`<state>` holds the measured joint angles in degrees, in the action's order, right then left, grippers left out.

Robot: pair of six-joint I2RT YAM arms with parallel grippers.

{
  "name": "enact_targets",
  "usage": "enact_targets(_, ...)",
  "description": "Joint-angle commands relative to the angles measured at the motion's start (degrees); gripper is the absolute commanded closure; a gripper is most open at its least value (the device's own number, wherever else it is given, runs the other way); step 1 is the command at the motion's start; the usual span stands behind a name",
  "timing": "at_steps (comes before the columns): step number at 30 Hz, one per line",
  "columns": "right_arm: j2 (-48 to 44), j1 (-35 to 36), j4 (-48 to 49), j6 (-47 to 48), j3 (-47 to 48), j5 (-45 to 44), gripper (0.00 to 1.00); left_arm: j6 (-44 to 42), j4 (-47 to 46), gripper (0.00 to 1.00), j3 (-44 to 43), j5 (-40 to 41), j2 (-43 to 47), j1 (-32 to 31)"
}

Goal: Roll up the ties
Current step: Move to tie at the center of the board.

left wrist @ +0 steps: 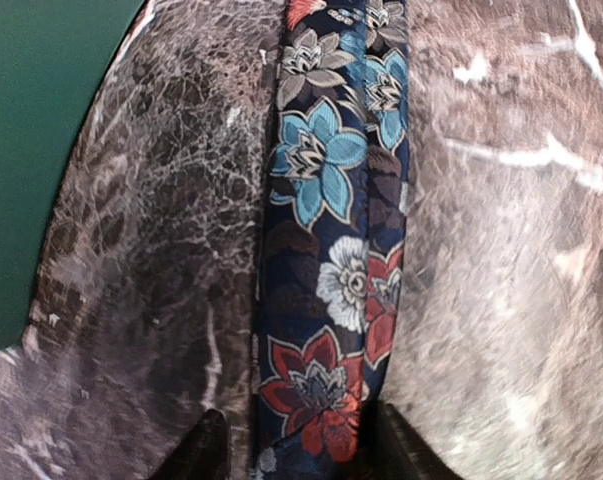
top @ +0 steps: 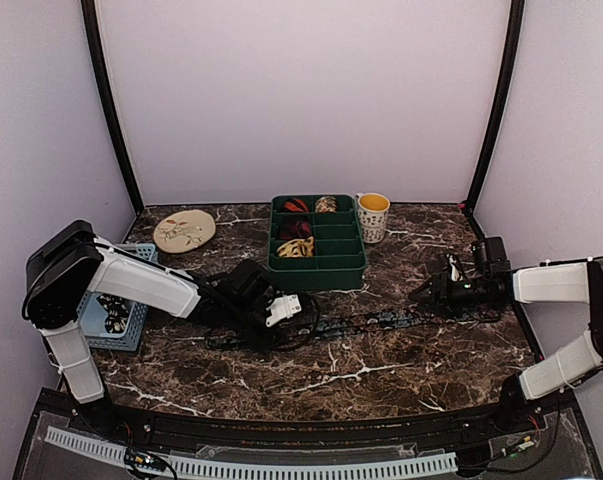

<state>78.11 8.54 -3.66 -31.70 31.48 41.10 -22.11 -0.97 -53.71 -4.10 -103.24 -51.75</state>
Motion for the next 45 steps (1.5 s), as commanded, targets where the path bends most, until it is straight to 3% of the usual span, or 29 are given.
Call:
enact_targets(1,0.2,0.3,1.3,0.8,1.1,0.8,0.54,-0.9,1.0,0.42,0.9,2.1,1.7,0.0)
enact_targets(5,0.1,0.4,0.5,1.6,1.4,0.5,0.54,-0.9,1.2,0.39,-0.2,0.2,-0.3,0.0)
enact_targets(14,-0.8,-5.0,-2.3,2.9,1.4,0.8,0.54,-2.6,0.9,0.66,-6.4,-5.0,-7.1,-0.2)
enact_targets(22,-2.0,-8.5,-5.7,5.6,3.3,0.3,0.54,-2.9,0.1,0.70,-13.7,-6.1,-12.8,-1.9)
enact_targets(25,-1.6,-8.5,-4.3,4.7,2.6,1.0,0.54,-3.0,0.6,0.68,-16.2,-2.4,-14.2,-2.0)
enact_targets(32,-2.0,-7.4,-2.3,3.6,1.4,1.9,0.55,-2.7,2.6,0.39,-11.9,-0.7,-7.3,0.1)
enact_targets(35,-1.6,-6.2,-1.4,3.3,1.2,1.6,0.55,-1.5,1.5,0.32,-6.9,-0.4,-2.1,0.2)
enact_targets(40,-0.6,-3.7,0.2,2.4,1.6,1.3,0.55,1.5,1.3,0.31,-1.0,0.3,2.3,0.8)
enact_targets(45,0.5,-1.8,0.3,2.3,3.1,0.8,0.55,0.6,4.2,0.39,1.3,2.2,1.9,0.9)
